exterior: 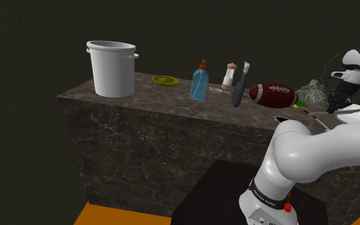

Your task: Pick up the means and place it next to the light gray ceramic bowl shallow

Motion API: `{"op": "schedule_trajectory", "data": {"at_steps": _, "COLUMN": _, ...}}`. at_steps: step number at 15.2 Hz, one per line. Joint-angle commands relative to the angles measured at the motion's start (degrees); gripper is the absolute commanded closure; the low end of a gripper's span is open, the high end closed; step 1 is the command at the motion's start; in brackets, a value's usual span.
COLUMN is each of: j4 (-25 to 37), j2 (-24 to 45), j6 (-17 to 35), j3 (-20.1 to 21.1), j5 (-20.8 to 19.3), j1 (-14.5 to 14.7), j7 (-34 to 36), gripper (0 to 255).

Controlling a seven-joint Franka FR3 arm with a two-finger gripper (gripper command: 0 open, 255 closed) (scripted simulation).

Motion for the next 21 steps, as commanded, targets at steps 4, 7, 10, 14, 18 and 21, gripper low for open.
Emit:
{"op": "schedule_trajectory", "data": {"at_steps": 4, "j4": -2.9, "j2": -1.5, "j6": 2.5, "j3": -1.4, "j5": -1.5, "j1": -0.6, "j7": 0.8, "gripper": 255}}
{"op": "schedule_trajectory", "data": {"at_steps": 7, "j4": -2.9, "j2": -1.5, "j6": 2.4, "j3": -1.4, "j5": -1.5, "j1": -0.6, "j7": 0.8, "gripper": 255}}
{"op": "schedule_trajectory", "data": {"at_steps": 10, "j4": -2.9, "j2": -1.5, "j6": 2.4, "j3": -1.4, "j5": -1.5, "j1": -0.6, "j7": 0.8, "gripper": 255}}
{"op": "schedule_trajectory", "data": {"at_steps": 14, "j4": -2.5, "j2": -1.5, "j6": 2.3, "j3": -1.5, "j5": -1.5, "j1": -0.4, "j7": 0.7, "gripper": 0}}
{"op": "schedule_trajectory", "data": {"at_steps": 18, "j4": -2.9, "j2": -1.6, "j6": 2.4, "j3": -1.4, "j5": -1.5, "j1": -0.6, "j7": 0.8, "gripper": 0}}
{"op": "schedule_trajectory", "data": {"at_steps": 21, "j4": 2.0, "j2": 0.6, "j6": -1.4, "j3": 0.5, "j5": 0.6, "j1": 0.7, "j7": -0.6, "gripper": 0}}
